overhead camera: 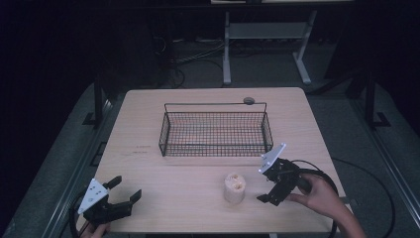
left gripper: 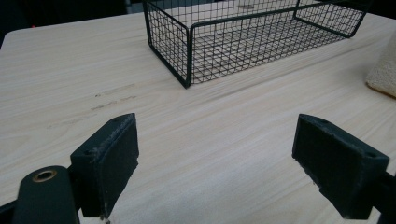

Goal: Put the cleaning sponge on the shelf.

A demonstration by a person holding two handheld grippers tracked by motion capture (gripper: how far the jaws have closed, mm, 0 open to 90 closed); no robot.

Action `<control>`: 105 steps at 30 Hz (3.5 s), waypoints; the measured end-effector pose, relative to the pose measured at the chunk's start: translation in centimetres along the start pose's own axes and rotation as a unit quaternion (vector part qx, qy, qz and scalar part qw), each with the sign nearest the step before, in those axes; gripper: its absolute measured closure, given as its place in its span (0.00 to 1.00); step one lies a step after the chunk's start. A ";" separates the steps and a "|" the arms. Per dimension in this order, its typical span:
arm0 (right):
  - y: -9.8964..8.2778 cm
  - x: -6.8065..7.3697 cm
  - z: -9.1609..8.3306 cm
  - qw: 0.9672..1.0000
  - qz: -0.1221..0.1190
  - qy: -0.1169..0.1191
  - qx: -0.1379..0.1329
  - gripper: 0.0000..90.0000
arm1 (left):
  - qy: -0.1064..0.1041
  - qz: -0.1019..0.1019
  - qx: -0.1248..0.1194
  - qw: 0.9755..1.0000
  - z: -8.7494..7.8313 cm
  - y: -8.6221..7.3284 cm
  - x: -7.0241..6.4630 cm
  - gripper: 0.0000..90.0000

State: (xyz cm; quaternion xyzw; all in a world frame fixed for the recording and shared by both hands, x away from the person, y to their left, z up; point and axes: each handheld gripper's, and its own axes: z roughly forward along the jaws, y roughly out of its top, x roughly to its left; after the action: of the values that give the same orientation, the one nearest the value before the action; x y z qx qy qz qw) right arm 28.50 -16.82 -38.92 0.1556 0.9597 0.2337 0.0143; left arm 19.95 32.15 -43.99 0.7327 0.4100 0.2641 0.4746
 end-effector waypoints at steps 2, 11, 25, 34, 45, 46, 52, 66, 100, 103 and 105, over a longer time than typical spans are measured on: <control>0.5 0.0 0.3 1.000 -0.003 0.004 0.004 0.17 | 0.000 0.001 0.000 1.000 0.0 0.0 0.0 0.15; 2.5 -0.1 1.4 1.000 -0.018 0.015 0.018 0.17 | 0.001 -0.001 0.002 1.000 0.0 -0.1 0.1 0.15; 5.3 0.0 2.9 0.998 -0.033 0.028 0.039 0.18 | 0.000 -0.002 0.001 1.000 -0.1 -0.1 0.2 0.15; 6.8 0.1 4.2 0.997 -0.043 0.029 0.062 0.18 | 0.003 -0.004 -0.002 1.000 -0.3 -0.1 0.3 0.15; 7.4 0.0 4.7 0.996 -0.042 0.037 0.073 0.30 | 0.004 -0.005 -0.004 1.000 -0.4 -0.1 0.4 0.15; 7.5 0.0 4.5 0.996 -0.042 0.035 0.073 0.30 | 0.003 -0.005 -0.004 1.000 -0.5 -0.1 0.4 0.15; 7.9 -0.2 3.4 0.996 -0.041 0.035 0.066 0.30 | 0.005 -0.006 -0.004 1.000 -0.5 -0.1 0.4 0.15; 9.1 -1.7 0.6 0.998 -0.034 0.021 0.050 0.30 | 0.006 -0.008 -0.004 1.000 -0.5 -0.1 0.4 0.15; 12.2 -5.7 -3.3 0.998 -0.015 0.012 0.053 0.30 | 0.006 -0.009 -0.003 1.000 -0.6 -0.2 0.6 0.15; 12.3 -6.1 -3.4 0.998 -0.008 0.010 0.057 0.30 | 0.007 -0.010 -0.004 1.000 -0.6 -0.2 0.7 0.15; 12.5 -6.3 -3.5 0.998 -0.005 0.010 0.058 0.30 | 0.007 -0.010 -0.004 1.000 -0.6 -0.2 0.7 0.15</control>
State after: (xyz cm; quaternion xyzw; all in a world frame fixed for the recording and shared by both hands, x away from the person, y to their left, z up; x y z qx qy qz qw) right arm 37.83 -9.78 -30.49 0.1490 0.9724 0.1795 -0.0028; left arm 19.73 33.08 -43.91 0.7249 0.4198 0.2661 0.4770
